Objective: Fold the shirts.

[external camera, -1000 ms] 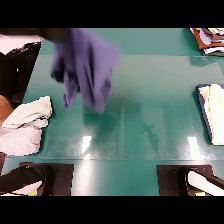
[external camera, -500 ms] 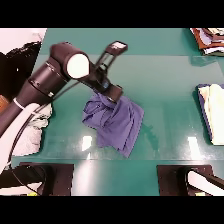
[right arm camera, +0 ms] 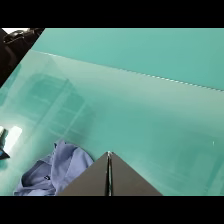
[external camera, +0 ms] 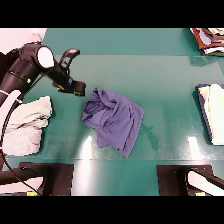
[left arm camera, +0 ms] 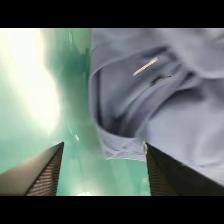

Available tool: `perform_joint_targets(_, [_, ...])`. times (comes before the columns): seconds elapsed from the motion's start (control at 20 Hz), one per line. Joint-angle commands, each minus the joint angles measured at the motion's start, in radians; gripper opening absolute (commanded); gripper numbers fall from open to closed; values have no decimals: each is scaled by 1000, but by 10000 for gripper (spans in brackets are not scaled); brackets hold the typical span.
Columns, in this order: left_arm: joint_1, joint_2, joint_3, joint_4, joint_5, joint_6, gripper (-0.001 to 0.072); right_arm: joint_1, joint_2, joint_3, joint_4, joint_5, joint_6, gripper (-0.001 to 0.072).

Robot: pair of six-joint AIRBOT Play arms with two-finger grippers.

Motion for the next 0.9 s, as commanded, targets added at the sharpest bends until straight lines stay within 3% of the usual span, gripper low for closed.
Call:
perform_joint_targets(0.0, [44,1,-158,-48,148,46,590,1,0,0,-1,1,0,16])
perform_joint_targets(0.15, [44,0,-159,-75,352,63,590,1,-2,0,0,1,0,15])
perform_joint_targets(0.3, [44,-13,-156,-240,509,142,590,1,-1,-26,1,2,1,15])
perform_joint_targets(0.5, [43,-122,-115,-428,514,240,589,1,-1,-103,2,4,6,15])
perform_joint_targets(0.85, [43,-272,-44,-485,486,241,587,1,-1,-223,1,0,12,15])
